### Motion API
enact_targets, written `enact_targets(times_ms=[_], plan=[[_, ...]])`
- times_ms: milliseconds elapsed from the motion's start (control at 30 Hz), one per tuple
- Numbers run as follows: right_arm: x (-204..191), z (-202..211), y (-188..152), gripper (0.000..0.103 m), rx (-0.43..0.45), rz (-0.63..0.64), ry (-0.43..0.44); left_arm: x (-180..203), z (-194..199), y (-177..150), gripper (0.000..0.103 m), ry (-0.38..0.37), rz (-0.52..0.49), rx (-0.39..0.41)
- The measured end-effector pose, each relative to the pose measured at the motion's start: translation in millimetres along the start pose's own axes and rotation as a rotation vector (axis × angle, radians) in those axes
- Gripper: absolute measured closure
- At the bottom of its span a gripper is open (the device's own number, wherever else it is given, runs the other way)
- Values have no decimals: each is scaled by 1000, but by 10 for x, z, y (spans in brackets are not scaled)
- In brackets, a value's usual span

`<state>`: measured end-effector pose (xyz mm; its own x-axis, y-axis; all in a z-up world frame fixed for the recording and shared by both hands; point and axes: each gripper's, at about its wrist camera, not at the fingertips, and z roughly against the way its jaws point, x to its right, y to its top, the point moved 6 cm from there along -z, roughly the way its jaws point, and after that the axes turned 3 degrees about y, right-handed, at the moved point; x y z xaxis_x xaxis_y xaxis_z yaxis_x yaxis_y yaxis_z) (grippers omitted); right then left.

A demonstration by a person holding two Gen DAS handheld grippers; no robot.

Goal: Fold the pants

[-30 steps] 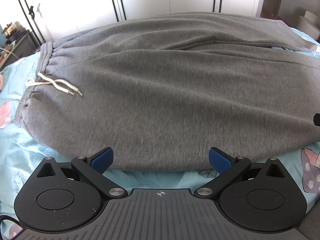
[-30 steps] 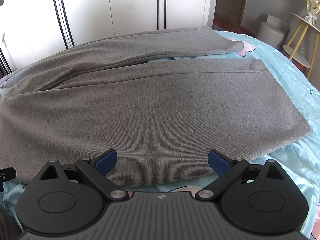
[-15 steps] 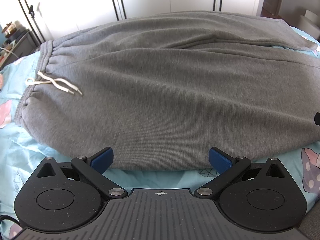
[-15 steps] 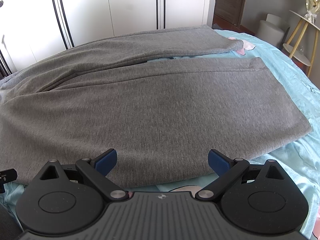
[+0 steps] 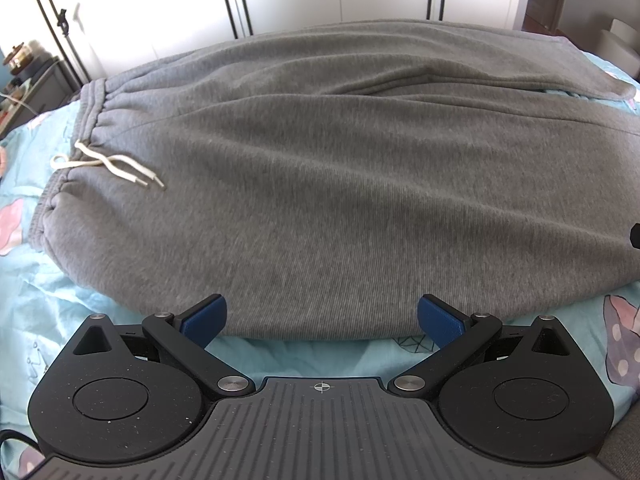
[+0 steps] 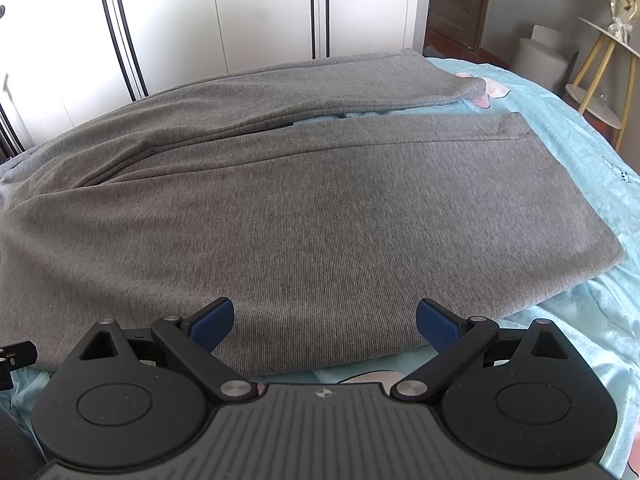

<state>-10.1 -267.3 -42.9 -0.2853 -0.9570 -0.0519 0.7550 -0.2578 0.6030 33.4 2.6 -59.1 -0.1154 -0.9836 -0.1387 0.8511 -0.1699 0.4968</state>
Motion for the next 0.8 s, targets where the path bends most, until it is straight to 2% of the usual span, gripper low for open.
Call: enact_targets(times_ms=[800], plan=[[5,-1,1,5,-1,1,1,3,-12,16,0,0,-3,-11]])
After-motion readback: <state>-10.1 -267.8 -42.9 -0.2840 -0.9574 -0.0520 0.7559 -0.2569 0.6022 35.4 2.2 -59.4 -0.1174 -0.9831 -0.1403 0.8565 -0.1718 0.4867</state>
